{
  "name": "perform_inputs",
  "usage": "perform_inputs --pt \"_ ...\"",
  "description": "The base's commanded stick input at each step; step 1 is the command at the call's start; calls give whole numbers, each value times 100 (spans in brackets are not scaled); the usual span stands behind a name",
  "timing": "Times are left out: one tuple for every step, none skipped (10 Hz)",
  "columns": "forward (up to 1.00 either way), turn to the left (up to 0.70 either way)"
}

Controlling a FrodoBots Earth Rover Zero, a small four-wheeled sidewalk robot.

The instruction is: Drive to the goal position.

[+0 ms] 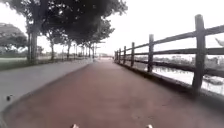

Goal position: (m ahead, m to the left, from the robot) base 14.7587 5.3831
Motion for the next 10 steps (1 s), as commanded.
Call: perform_inputs --pt "100 0" --pt "100 0" --pt "100 0" --pt "100 0" --pt "100 0" --pt "100 0" --pt "100 0" --pt "100 0" --pt "100 0" --pt "100 0"
